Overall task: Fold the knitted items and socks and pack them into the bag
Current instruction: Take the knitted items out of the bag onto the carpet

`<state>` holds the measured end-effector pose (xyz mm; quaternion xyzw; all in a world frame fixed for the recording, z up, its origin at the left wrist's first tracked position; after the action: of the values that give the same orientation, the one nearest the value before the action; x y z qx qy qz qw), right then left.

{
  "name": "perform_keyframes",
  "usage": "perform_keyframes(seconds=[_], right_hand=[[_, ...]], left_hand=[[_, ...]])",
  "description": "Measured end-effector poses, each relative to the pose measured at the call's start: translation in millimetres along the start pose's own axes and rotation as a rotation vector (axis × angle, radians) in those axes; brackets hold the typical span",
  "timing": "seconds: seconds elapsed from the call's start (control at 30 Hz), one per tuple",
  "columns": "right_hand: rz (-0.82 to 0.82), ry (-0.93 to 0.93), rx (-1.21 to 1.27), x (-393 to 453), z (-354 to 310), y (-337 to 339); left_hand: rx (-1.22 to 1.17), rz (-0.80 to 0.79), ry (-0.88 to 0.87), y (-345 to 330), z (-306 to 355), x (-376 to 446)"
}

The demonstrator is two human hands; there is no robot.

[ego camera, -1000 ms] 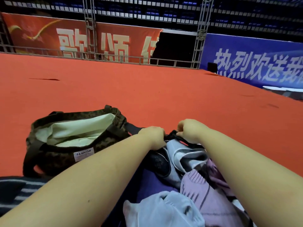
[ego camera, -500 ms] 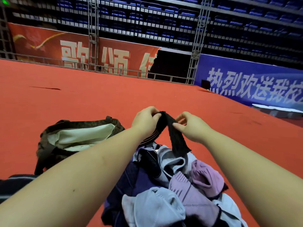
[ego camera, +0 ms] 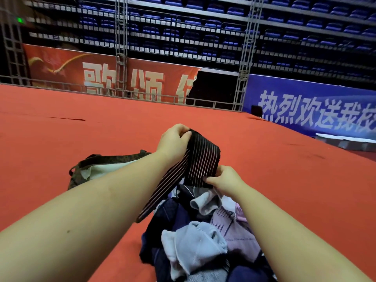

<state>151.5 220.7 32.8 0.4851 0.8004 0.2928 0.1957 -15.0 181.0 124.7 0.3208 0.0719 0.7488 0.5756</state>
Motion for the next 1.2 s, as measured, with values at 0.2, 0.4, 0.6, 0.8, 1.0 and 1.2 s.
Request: perform_keyframes(seconds=[0.2, 0.4, 0.6, 0.8, 1.0, 1.2], right_hand=[[0.121, 0.013, 0.046, -4.5, 12.0, 2.8], [0.149, -0.104, -0.159, -5.9, 25.5, -1.9], [0.111, -0.100, -0.211, -8.6, 22.1, -9.3], [-0.126, 0.017, -0.105, -16.8, 14.8, -39.7], [0.071, -0.051, -0.297, -19.4, 10.4, -31.5], [0.121, -0.032, -0.377, -20.7, 2.7, -37.8]], left_hand=[[-0.050, 0.080, 0.111, 14.7, -33.0, -21.6], [-0.047, 0.101, 0.166, 5.8, -50.0, -46.4], [-0.022, 0.115, 0.159, 12.7, -42.1, -52.8], [-0.061, 0.190, 0.198, 32.1, -48.2, -60.6], [-0.084, 0.220, 0.213, 37.6, -51.0, -71.1], [-0.082, 0.238, 0.246, 45.8, -60.0, -83.5]])
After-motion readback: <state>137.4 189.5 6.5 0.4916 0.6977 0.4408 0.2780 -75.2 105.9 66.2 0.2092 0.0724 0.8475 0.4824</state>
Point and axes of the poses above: each hand's wrist, its own x-axis towards the middle knuckle, its own y-axis out of the back of the hand, z = x × y, the point moved 10 cm from there along x, towards the middle knuckle, and after that the axes turned 13 degrees about -z, right-handed, at the moved point
